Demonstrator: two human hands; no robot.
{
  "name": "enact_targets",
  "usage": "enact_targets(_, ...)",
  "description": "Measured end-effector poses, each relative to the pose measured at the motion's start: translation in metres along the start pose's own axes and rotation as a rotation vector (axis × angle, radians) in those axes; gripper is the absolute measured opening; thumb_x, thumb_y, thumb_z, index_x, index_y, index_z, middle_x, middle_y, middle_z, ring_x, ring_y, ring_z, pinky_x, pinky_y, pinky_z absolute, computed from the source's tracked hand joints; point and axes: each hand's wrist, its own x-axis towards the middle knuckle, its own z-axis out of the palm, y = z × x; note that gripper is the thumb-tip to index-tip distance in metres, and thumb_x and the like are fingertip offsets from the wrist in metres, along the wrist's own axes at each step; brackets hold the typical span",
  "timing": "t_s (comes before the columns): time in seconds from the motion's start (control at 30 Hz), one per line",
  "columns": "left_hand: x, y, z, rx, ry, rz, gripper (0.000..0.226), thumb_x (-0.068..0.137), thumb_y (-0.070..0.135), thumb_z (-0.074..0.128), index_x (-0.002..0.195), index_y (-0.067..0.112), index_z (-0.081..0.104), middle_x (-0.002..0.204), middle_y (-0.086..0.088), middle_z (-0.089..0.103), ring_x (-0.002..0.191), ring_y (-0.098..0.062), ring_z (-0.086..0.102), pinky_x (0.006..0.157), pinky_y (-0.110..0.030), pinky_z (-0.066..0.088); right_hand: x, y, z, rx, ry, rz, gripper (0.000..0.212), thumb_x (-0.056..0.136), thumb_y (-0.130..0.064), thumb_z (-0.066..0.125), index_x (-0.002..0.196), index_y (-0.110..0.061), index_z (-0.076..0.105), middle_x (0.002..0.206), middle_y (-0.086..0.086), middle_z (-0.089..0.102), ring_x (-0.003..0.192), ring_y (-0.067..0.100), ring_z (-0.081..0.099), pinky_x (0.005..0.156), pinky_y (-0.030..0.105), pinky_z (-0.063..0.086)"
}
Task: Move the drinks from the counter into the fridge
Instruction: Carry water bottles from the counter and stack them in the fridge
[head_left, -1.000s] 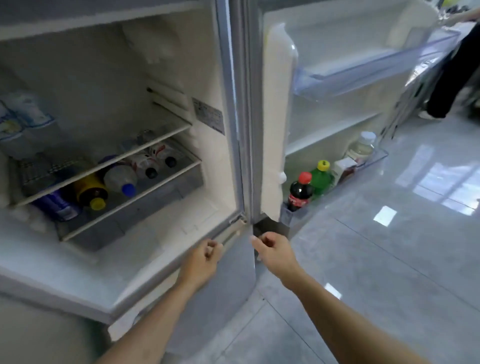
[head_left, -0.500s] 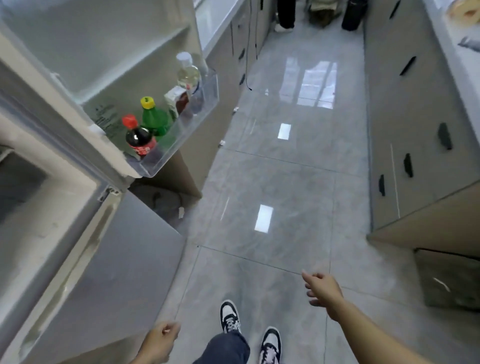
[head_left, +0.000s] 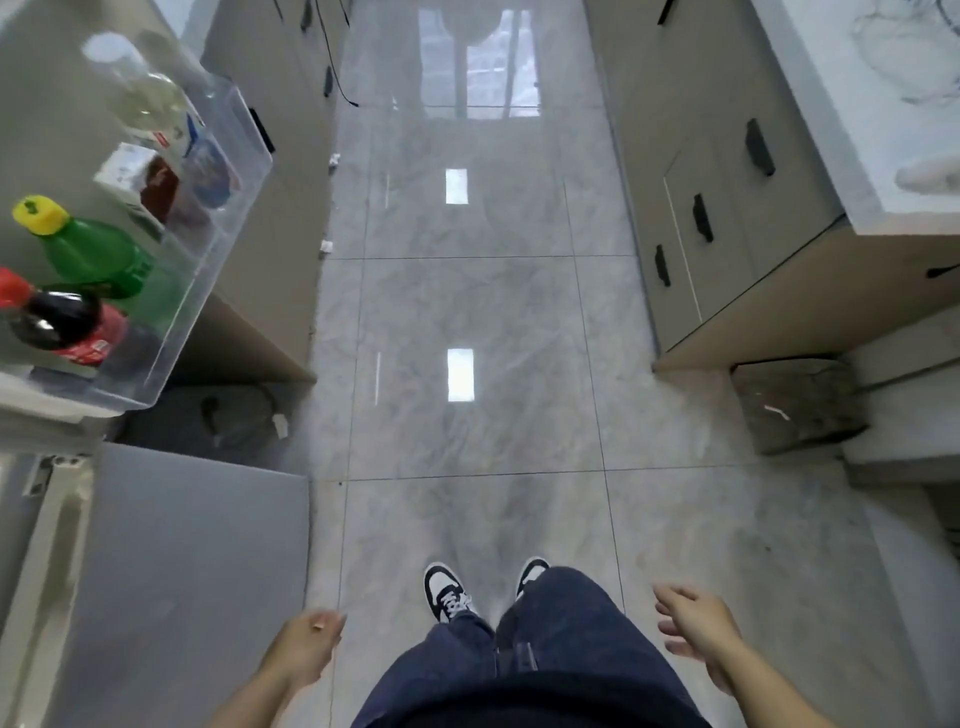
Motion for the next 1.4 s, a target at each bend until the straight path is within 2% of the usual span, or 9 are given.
enact_targets(0.17,0.035,0.088,0.0,0.042,-0.035,0.085,0.014,0.098,0.024,0.057,0.092,0.012,0.06,0.092,-0.012,0.067,0.069,-0.023,0.057,0.063,-0.027,0.045,0.013,0.001,-0.008,0.036,0.01,0.081,0.013,0.098,-0.025,0.061,0.102,-0.013,0.064,0.102,0.009,0.067,0.091,0.031,0.065,0.076,0.04,0.056)
enact_targets(0.4,0.05,0.216,0.033,-0.032,-0.05,0.181,0.018,0.099,0.026,0.055,0.086,0.016,0.061,0.087,-0.007,0.066,0.063,-0.018,0.053,0.061,-0.026,0.045,0.07,-0.051,-0.037,0.024,-0.011,0.122,0.013,0.096,-0.024,0.061,0.094,-0.013,0.066,0.097,0.011,0.067,0.082,0.03,0.063,0.072,0.037,0.055)
enact_targets(0.5,0.045,0.258,0.041,-0.039,-0.036,0.182,0.017,0.1,0.029,0.054,0.091,0.017,0.062,0.092,-0.006,0.068,0.068,-0.018,0.057,0.065,-0.028,0.048,0.1,-0.111,-0.057,-0.026,-0.029,0.097,0.013,0.094,-0.024,0.062,0.086,-0.015,0.065,0.088,0.011,0.069,0.077,0.03,0.065,0.066,0.034,0.054)
enact_targets(0.67,0.045,0.305,0.049,-0.084,0.012,0.152,0.015,0.099,0.032,0.054,0.094,0.02,0.061,0.098,-0.006,0.069,0.078,-0.021,0.062,0.069,-0.031,0.052,0.141,-0.244,-0.077,-0.125,-0.052,-0.111,0.013,0.094,-0.031,0.062,0.083,-0.024,0.061,0.087,0.011,0.07,0.077,0.027,0.066,0.063,0.032,0.053)
enact_targets(0.8,0.057,0.317,0.05,-0.147,0.034,0.055,0.021,0.099,0.031,0.054,0.096,0.014,0.063,0.098,-0.008,0.069,0.076,-0.022,0.059,0.069,-0.033,0.05,0.163,-0.345,-0.075,-0.132,-0.094,-0.228,0.018,0.093,-0.03,0.062,0.086,-0.014,0.067,0.076,0.004,0.061,0.065,0.02,0.053,0.061,0.031,0.049)
enact_targets(1.1,0.117,0.347,0.026,-0.301,0.081,-0.192,0.023,0.097,0.025,0.058,0.093,0.003,0.062,0.088,-0.014,0.068,0.064,-0.024,0.052,0.062,-0.028,0.043,0.193,-0.503,-0.034,-0.272,-0.177,-0.3,0.028,0.094,-0.025,0.061,0.099,0.003,0.063,0.078,0.006,0.054,0.067,0.02,0.046,0.056,0.029,0.04)
enact_targets(1.2,0.144,0.395,0.001,-0.31,0.053,-0.23,0.023,0.097,0.022,0.056,0.086,0.003,0.061,0.081,-0.011,0.065,0.065,-0.022,0.05,0.063,-0.027,0.04,0.192,-0.551,-0.025,-0.337,-0.169,-0.316,0.017,0.096,-0.029,0.06,0.097,-0.014,0.069,0.08,0.005,0.059,0.069,0.02,0.052,0.059,0.03,0.046)
enact_targets(1.3,0.162,0.463,-0.032,-0.298,0.025,-0.183,0.02,0.097,0.021,0.053,0.084,0.009,0.06,0.085,-0.01,0.065,0.068,-0.022,0.049,0.065,-0.028,0.04,0.189,-0.598,-0.014,-0.406,-0.163,-0.297,0.012,0.096,-0.029,0.061,0.093,-0.019,0.066,0.08,0.006,0.061,0.068,0.02,0.051,0.057,0.031,0.045)
enact_targets(1.4,0.184,0.545,-0.071,-0.364,0.048,-0.003,0.018,0.098,0.021,0.053,0.084,0.013,0.061,0.088,-0.007,0.066,0.071,-0.022,0.055,0.063,-0.026,0.043,0.193,-0.649,-0.001,-0.467,-0.166,-0.322,0.016,0.095,-0.027,0.061,0.099,-0.012,0.067,0.076,0.008,0.059,0.063,0.021,0.047,0.054,0.03,0.041)
